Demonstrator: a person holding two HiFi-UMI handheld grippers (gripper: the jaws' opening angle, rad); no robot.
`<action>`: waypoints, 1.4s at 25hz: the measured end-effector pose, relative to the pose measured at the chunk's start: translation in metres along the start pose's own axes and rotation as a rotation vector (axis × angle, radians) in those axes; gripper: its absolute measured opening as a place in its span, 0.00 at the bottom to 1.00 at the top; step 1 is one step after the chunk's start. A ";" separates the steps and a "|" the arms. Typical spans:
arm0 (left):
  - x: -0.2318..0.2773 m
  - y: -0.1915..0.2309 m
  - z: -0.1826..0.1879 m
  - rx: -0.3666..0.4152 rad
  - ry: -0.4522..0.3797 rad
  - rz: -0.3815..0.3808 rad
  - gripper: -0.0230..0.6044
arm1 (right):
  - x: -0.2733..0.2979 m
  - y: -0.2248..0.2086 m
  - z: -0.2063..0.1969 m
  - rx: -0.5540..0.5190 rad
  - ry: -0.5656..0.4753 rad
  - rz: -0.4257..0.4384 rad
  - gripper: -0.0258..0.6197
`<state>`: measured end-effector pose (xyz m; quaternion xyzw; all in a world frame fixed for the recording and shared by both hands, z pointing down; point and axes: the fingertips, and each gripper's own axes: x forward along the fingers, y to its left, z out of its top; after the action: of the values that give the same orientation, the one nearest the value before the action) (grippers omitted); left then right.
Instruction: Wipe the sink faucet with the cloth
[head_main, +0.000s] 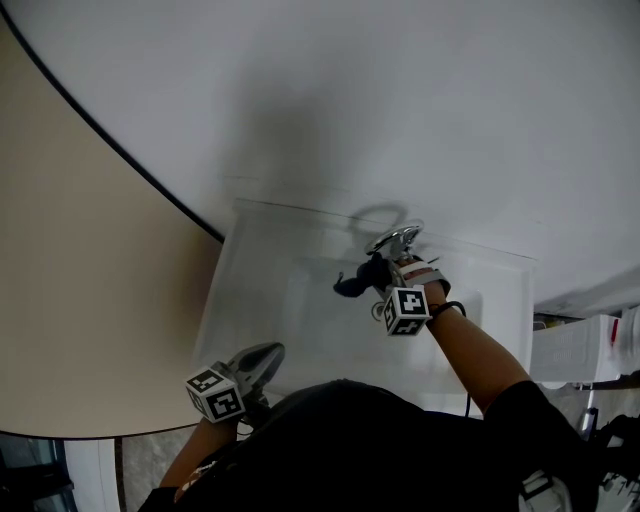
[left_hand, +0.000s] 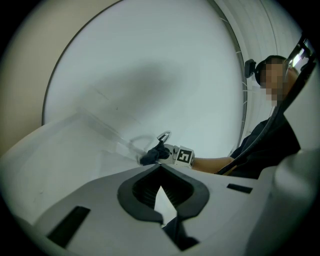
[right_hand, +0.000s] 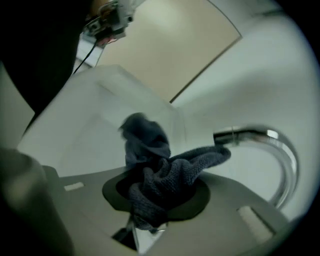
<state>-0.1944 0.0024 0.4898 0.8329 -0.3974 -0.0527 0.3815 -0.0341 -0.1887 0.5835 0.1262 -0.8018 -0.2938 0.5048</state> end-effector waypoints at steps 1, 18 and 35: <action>-0.001 0.000 0.000 -0.001 -0.003 0.003 0.02 | 0.002 0.005 -0.003 0.155 -0.015 0.022 0.21; -0.002 0.001 -0.005 0.003 0.012 -0.004 0.02 | -0.006 -0.061 -0.117 0.731 0.225 -0.048 0.22; -0.015 0.009 -0.010 -0.015 -0.017 0.014 0.02 | -0.067 -0.097 -0.106 0.934 0.006 -0.106 0.22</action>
<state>-0.2065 0.0148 0.4997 0.8267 -0.4062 -0.0600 0.3847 0.0810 -0.2688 0.5099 0.3814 -0.8393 0.0732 0.3805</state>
